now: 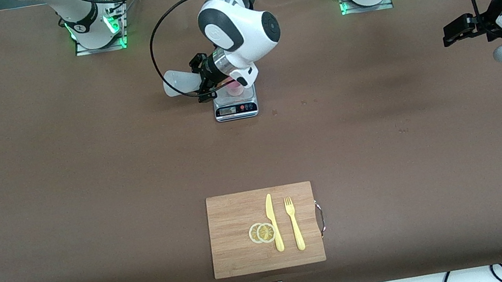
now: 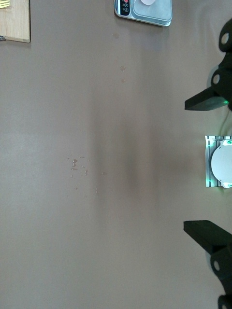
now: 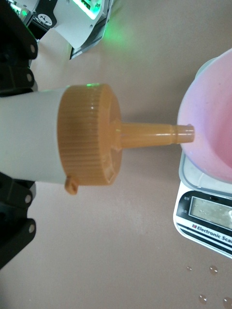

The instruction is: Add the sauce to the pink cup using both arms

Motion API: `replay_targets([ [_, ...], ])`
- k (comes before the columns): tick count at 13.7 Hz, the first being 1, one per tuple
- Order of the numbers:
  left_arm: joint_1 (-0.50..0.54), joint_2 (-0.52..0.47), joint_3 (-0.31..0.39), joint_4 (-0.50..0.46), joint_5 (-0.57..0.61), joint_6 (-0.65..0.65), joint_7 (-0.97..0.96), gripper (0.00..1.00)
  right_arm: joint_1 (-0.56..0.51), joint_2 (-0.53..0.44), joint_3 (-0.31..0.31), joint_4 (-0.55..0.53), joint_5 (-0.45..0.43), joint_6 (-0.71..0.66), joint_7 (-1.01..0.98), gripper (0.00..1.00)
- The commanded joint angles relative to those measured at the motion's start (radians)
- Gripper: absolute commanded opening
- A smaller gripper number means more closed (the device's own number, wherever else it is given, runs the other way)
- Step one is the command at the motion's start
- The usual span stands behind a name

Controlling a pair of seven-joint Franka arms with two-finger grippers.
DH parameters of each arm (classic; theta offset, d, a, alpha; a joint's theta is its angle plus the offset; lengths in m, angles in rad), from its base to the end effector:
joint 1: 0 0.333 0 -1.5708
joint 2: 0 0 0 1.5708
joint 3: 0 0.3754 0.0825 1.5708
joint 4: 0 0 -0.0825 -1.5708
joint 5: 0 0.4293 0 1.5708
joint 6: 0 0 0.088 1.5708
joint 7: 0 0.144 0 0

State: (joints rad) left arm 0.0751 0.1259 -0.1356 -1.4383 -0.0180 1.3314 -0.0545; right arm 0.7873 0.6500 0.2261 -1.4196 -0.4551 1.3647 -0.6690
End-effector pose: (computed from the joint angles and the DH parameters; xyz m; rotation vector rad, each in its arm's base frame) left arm 0.6088 -0.0342 0.6207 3.0989 -0.0142 -0.3630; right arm 0.4455 0.5325 0.2958 1.6581 1.9922 -0.8355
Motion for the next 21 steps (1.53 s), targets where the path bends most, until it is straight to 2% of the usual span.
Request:
replay_targets([
  [1, 0.0, 0.009, -0.002, 0.021, 0.0, -0.003, 0.018, 1.0, 0.009, 0.016, 0.009, 0.044, -0.025, -0.044, 0.009, 0.0],
  [6, -0.001, 0.009, -0.002, 0.022, 0.0, -0.003, 0.018, 1.0, -0.043, 0.005, 0.009, 0.057, -0.007, -0.033, -0.052, 0.0],
  [8, -0.001, 0.009, -0.002, 0.022, 0.0, -0.003, 0.018, 1.0, -0.097, -0.022, 0.004, 0.056, 0.088, 0.0, -0.134, 0.0],
  [10, -0.001, 0.009, -0.001, 0.022, 0.0, -0.003, 0.018, 1.0, -0.156, -0.046, 0.002, 0.047, 0.124, 0.043, -0.21, 0.0],
  [17, 0.0, 0.012, -0.001, 0.022, -0.013, -0.003, 0.018, 1.0, -0.428, -0.105, -0.001, 0.014, 0.435, 0.209, -0.53, 0.0],
  [20, 0.002, 0.018, -0.001, 0.033, -0.013, -0.003, 0.018, 1.0, -0.569, -0.127, -0.005, -0.027, 0.626, 0.278, -0.699, 0.0],
  [21, 0.002, 0.018, -0.001, 0.033, -0.013, -0.003, 0.018, 1.0, -0.607, -0.128, -0.025, -0.035, 0.694, 0.281, -0.758, 0.0],
])
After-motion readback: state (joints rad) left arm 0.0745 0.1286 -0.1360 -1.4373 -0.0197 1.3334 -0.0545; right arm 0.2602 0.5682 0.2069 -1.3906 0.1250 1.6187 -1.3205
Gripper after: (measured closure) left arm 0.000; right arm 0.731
